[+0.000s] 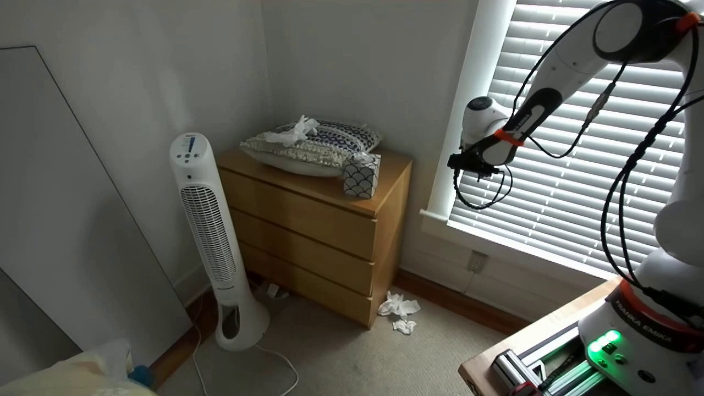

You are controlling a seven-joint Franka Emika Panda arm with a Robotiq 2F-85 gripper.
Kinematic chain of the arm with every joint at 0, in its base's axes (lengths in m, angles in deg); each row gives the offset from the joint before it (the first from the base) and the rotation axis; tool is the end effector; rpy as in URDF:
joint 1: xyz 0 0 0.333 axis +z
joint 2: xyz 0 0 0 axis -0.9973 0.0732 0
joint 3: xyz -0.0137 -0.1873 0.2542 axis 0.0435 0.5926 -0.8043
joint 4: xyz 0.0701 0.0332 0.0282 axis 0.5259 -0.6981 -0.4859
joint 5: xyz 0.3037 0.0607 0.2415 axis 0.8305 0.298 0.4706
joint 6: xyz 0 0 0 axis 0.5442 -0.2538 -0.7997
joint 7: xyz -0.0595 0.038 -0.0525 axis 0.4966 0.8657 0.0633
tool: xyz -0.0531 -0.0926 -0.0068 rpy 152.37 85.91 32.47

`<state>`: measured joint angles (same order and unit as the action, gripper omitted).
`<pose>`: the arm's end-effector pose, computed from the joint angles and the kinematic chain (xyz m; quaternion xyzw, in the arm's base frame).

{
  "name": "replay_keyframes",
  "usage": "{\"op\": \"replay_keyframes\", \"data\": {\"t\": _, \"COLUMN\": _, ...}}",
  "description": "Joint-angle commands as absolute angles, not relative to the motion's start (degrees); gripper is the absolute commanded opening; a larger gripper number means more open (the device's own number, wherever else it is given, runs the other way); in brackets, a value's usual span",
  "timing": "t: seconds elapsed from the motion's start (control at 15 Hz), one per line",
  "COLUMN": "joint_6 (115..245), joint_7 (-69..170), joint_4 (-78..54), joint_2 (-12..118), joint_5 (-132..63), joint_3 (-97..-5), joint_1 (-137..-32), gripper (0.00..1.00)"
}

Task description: Pull the window blinders code to close them

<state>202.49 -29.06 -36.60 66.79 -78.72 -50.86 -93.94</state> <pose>0.5938 -0.0979 0.1872 0.8733 -0.4373 0.1770 0.1219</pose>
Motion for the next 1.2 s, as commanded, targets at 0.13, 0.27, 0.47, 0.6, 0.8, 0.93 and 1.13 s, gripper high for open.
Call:
{"op": "replay_keyframes", "data": {"t": 0.13, "joint_6": 191.9, "joint_7": -10.2, "joint_4": -51.1, "joint_2": 50.4, "joint_5": -58.1, "joint_3": -53.2, "joint_1": -90.6, "gripper": 1.0}}
{"op": "replay_keyframes", "data": {"t": 0.27, "joint_6": 186.0, "joint_7": -3.1, "joint_4": -54.6, "joint_2": 44.4, "joint_5": -51.9, "joint_3": -53.3, "joint_1": -89.2, "gripper": 1.0}}
{"op": "replay_keyframes", "data": {"t": 0.47, "joint_6": 174.8, "joint_7": 7.7, "joint_4": -58.1, "joint_2": 35.3, "joint_5": -47.3, "joint_3": -53.4, "joint_1": -88.1, "gripper": 1.0}}
{"op": "replay_keyframes", "data": {"t": 0.6, "joint_6": 168.4, "joint_7": 15.5, "joint_4": -59.4, "joint_2": 29.5, "joint_5": -47.9, "joint_3": -53.0, "joint_1": -88.2, "gripper": 1.0}}
{"op": "replay_keyframes", "data": {"t": 0.8, "joint_6": 157.5, "joint_7": 28.0, "joint_4": -59.0, "joint_2": 22.3, "joint_5": -49.2, "joint_3": -52.3, "joint_1": -89.4, "gripper": 1.0}}
{"op": "replay_keyframes", "data": {"t": 0.93, "joint_6": 160.3, "joint_7": 22.2, "joint_4": -56.6, "joint_2": 26.3, "joint_5": -49.6, "joint_3": -53.6, "joint_1": -90.0, "gripper": 1.0}}
{"op": "replay_keyframes", "data": {"t": 1.13, "joint_6": 160.6, "joint_7": 22.0, "joint_4": -56.5, "joint_2": 26.7, "joint_5": -49.6, "joint_3": -53.8, "joint_1": -89.9, "gripper": 1.0}}
